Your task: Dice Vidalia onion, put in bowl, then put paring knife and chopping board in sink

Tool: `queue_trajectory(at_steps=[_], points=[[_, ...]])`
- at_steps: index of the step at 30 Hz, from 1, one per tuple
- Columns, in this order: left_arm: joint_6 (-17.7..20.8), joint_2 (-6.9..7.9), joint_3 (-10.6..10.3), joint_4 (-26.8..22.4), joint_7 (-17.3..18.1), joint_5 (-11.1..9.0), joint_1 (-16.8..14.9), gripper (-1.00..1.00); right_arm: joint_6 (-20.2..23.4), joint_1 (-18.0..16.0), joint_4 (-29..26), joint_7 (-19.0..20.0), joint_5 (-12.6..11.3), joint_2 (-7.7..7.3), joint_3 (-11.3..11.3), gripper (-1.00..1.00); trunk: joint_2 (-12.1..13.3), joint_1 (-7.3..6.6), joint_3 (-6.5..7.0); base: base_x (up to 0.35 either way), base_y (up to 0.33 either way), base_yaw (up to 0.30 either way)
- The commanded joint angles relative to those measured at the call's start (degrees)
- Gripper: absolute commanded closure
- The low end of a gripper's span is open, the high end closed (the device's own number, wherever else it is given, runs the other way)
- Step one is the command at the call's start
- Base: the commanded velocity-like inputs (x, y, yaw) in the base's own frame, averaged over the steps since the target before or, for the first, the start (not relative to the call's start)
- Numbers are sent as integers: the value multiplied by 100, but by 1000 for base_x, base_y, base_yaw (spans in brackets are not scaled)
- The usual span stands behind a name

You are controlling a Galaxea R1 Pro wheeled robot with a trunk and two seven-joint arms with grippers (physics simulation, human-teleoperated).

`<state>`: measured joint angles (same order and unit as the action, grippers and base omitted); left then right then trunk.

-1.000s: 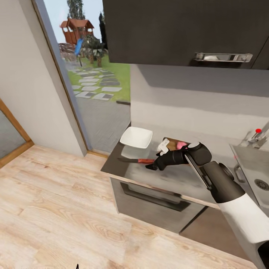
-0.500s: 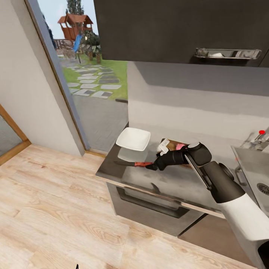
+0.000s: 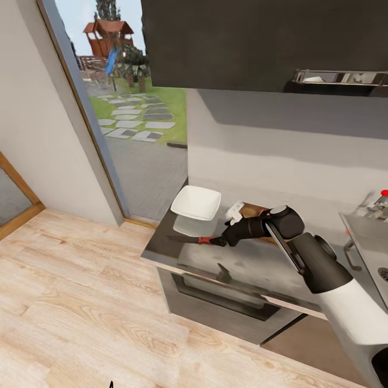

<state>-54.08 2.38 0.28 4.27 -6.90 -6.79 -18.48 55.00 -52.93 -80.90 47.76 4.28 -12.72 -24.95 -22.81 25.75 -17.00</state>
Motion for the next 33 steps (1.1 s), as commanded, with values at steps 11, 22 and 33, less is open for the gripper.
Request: queue_trajectory(at_steps=[11,22,33], points=[[-29,0,-1,21,4,-15,-8,-100,11,-7,3,40,47,-3,-135,-100,-11,3,-10,2,1,0],[-23,0,-1,21,4,-15,-9,-100,11,-7,27,39,47,-3,-141,-100,-11,3,-10,86,-89,0],[-23,0,-1,21,4,-15,-7,-100,11,-7,39,33,47,-3,-149,-100,-11,3,-10,10,-4,0]])
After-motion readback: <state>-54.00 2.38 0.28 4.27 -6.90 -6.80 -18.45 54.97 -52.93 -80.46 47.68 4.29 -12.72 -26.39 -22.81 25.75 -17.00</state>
